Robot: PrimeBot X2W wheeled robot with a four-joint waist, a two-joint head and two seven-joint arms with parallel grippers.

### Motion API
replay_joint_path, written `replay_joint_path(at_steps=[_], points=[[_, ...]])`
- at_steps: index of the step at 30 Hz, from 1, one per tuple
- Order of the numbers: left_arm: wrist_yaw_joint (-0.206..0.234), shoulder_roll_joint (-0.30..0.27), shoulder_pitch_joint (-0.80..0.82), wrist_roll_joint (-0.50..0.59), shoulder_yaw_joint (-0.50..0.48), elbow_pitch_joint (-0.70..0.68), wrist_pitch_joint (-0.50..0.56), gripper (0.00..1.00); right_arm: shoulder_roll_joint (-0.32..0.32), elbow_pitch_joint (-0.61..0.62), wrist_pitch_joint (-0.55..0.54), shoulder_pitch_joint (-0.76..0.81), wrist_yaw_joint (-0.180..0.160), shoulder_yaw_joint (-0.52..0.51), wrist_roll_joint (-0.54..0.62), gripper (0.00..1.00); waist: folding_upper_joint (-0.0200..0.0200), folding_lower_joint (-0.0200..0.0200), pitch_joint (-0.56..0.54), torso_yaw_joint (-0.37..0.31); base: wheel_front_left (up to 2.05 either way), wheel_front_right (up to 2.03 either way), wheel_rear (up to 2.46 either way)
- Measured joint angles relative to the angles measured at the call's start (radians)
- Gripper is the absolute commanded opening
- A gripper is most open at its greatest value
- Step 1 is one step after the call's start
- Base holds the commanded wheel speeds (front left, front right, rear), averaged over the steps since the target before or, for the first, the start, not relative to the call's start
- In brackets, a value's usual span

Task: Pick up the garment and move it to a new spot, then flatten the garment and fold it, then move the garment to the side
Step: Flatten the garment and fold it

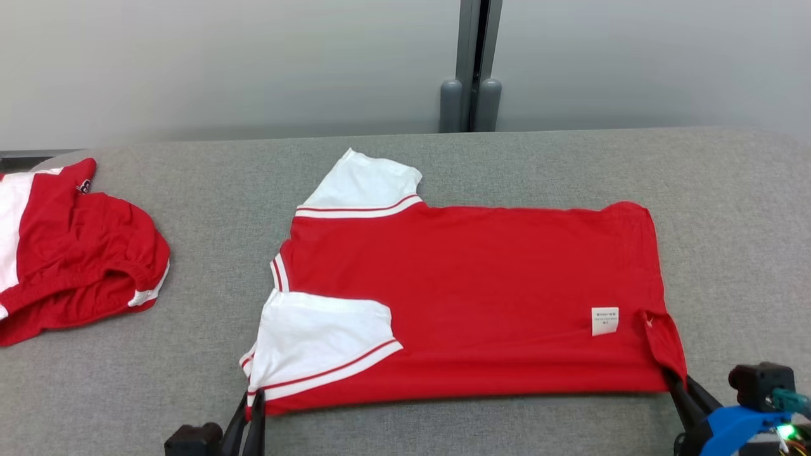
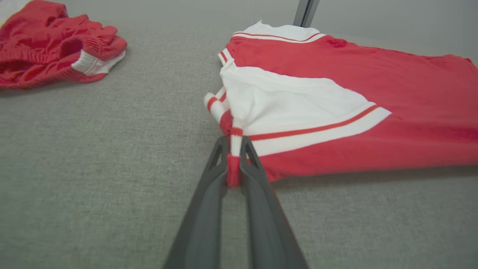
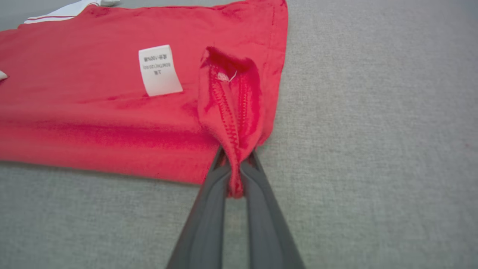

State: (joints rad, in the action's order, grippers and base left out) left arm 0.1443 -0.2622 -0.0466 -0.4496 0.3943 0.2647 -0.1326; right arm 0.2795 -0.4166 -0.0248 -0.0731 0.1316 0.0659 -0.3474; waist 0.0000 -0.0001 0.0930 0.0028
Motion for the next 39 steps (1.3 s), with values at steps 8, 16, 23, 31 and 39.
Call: replay_joint_path(at_steps=[8,16,23,31,39], points=[[0.058,-0.02,-0.102,0.0,0.008,-0.165,0.061,0.0,-0.035,0.221,-0.115,0.19,0.0,-0.085,0.022,0.0,0.0,0.0,0.003,0.013,0.0,0.0,0.0],[0.071,-0.025,-0.107,0.002,0.003,-0.187,0.045,1.0,-0.075,0.297,-0.161,0.22,-0.001,-0.111,0.026,1.0,0.0,0.0,0.017,0.002,0.0,0.0,0.0],[0.081,-0.03,-0.056,0.043,-0.025,-0.195,-0.074,1.0,-0.074,0.323,-0.083,0.155,-0.001,-0.114,0.049,1.0,0.0,0.0001,0.009,-0.013,0.0,0.0,0.0],[0.078,-0.042,0.013,0.096,-0.074,-0.215,-0.125,1.0,-0.085,0.307,0.076,0.046,-0.001,-0.092,0.077,1.0,0.0,0.0002,0.0,-0.027,0.0,0.0,0.0],[0.057,-0.033,0.045,0.157,-0.168,-0.267,-0.129,1.0,-0.114,0.259,0.194,-0.003,-0.001,-0.101,0.109,1.0,0.0,0.0001,0.0,-0.039,0.0,0.0,0.0]])
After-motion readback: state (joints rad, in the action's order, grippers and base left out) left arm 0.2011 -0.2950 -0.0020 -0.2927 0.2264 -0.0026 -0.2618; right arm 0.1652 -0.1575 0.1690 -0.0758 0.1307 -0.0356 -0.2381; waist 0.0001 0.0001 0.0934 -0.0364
